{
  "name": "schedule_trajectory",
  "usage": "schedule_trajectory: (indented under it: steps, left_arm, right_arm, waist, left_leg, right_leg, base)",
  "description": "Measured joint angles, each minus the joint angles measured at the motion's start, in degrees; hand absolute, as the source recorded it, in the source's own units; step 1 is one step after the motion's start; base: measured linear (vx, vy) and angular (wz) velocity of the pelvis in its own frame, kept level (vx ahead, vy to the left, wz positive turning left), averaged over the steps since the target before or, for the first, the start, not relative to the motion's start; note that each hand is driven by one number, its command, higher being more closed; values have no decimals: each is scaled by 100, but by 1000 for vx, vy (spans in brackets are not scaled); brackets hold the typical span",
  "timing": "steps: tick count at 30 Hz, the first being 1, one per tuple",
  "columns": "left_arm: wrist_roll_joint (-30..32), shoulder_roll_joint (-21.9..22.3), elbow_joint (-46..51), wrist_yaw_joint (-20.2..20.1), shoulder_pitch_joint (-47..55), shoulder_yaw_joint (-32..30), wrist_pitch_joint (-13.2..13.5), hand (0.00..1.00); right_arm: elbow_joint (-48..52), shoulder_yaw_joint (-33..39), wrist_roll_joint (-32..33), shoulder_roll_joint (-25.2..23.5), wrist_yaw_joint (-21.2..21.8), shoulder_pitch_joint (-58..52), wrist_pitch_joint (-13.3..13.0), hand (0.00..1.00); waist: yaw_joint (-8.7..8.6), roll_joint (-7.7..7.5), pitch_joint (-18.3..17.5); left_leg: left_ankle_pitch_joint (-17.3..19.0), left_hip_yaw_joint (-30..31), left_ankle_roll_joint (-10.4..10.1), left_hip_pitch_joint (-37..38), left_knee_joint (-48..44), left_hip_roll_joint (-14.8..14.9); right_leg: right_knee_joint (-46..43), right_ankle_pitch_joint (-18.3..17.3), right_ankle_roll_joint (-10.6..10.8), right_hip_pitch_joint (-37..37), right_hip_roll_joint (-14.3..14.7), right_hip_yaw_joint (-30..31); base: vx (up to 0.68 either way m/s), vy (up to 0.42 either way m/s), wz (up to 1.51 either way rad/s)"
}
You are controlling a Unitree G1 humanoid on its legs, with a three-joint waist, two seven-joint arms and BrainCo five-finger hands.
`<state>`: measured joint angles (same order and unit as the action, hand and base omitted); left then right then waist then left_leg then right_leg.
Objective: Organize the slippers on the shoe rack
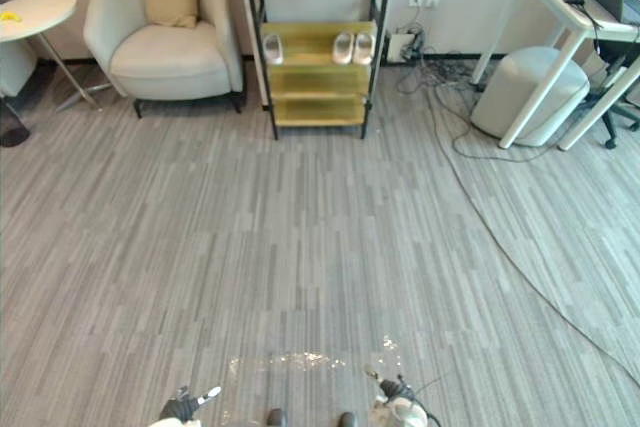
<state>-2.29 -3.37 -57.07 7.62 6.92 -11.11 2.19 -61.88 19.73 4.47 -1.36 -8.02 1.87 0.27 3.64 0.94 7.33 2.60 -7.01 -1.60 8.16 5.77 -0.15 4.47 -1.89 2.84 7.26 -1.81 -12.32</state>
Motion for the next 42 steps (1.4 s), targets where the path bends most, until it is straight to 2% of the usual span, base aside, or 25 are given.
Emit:
schedule_trajectory:
  steps: [28,30,31,32,33,34,36,37,38,40,41,42]
  left_arm:
    - [-5,-86,2,-3,-101,206,-18,0]
    - [-15,-125,24,-5,-210,185,-28,0]
    - [-18,-107,29,-7,-217,147,-34,0]
    - [-17,-94,42,-8,-217,112,-37,0]
    - [-19,-84,142,-9,-230,-14,-45,0]
    - [-21,-66,189,-11,-230,-76,-46,0]
    - [-40,44,376,-9,-207,-340,-47,0]
    - [-56,44,391,-9,-196,-359,-47,0]
    - [-86,68,437,-13,-181,-344,-43,0]
    - [-148,76,457,-9,-188,-340,-41,0]
    - [-175,72,460,-7,-181,-343,-39,0]
    - [-183,90,455,-7,-160,-334,-37,0]
  right_arm:
    - [8,-217,-1,148,8,45,8,0]
    - [24,-224,11,141,8,90,8,0]
    - [67,-227,14,150,5,89,5,0]
    - [103,-233,14,148,4,81,5,0]
    - [262,-282,23,127,-5,36,-3,0]
    - [272,-315,24,132,-7,33,-4,0]
    - [404,-441,48,143,-61,-22,2,0]
    - [436,-444,51,144,-75,-38,4,0]
    - [480,-439,53,150,-112,-29,8,0]
    - [475,-427,56,169,-116,15,11,0]
    - [474,-427,54,170,-119,13,16,0]
    - [469,-429,54,172,-121,10,18,0]
  waist:
    - [-23,7,221]
    - [-17,-13,365]
    - [-14,31,407]
    - [-13,46,421]
    - [-15,37,495]
    - [-9,27,509]
    - [59,73,617]
    - [71,75,617]
    - [100,61,632]
    - [185,38,634]
    - [266,34,631]
    - [288,40,585]
  left_leg:
    - [14,137,17,-111,-111,-18]
    - [545,146,-21,-660,-1180,80]
    - [805,131,-56,-865,-1700,177]
    - [904,114,-75,-957,-1936,231]
    - [1045,-12,-118,-1387,-2975,365]
    - [1042,-84,-115,-1559,-3333,419]
    - [941,-237,-65,-2351,-5153,766]
    - [1018,-270,-49,-2431,-5219,802]
    - [1165,-356,-71,-2602,-5080,824]
    - [1150,-353,-102,-2732,-4246,705]
    - [912,-335,-75,-2798,-3395,575]
    - [527,-247,-64,-2757,-2593,467]
  right_leg:
    - [-91,-72,-13,-29,-37,-156]
    - [-427,-285,-51,-219,-54,-189]
    - [-524,-384,-97,-236,-7,-185]
    - [-534,-460,-102,-236,15,-176]
    - [-553,-542,-146,-203,50,-185]
    - [-553,-553,-154,-186,56,-184]
    - [-548,-645,-293,121,129,-112]
    - [-569,-686,-293,145,107,-86]
    - [-611,-757,-264,179,31,0]
    - [-614,-824,-170,172,-133,57]
    - [-612,-894,-55,190,-249,131]
    - [-623,-986,100,183,-333,172]
  base:
    - [-21,-9,3]
    - [-31,-38,5]
    - [11,-28,-4]
    - [0,0,0]
    - [-7,-12,3]
    - [0,0,0]
    - [149,20,-16]
    - [248,76,-19]
    - [223,94,-27]
    - [259,134,-31]
    - [411,246,-28]
    - [357,216,-26]
